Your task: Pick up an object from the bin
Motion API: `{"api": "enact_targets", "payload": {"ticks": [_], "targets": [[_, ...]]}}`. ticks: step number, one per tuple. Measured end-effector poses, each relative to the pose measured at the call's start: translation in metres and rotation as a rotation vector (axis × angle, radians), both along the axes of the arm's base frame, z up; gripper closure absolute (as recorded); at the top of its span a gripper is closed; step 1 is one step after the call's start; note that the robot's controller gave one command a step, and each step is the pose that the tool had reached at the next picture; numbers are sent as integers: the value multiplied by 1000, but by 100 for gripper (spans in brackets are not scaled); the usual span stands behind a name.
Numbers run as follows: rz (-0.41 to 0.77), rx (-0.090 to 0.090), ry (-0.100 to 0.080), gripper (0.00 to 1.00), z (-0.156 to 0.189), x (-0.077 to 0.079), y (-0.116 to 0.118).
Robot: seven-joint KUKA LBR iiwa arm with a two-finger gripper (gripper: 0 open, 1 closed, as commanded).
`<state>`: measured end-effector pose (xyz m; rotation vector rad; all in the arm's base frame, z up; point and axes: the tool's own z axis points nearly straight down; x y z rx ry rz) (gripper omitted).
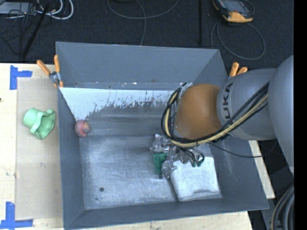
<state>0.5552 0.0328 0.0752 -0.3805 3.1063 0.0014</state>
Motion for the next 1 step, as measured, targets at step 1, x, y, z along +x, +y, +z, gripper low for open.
{"api": "enact_targets", "payload": {"ticks": [1], "targets": [[115,-3,4,100,165,-13,-15]]}}
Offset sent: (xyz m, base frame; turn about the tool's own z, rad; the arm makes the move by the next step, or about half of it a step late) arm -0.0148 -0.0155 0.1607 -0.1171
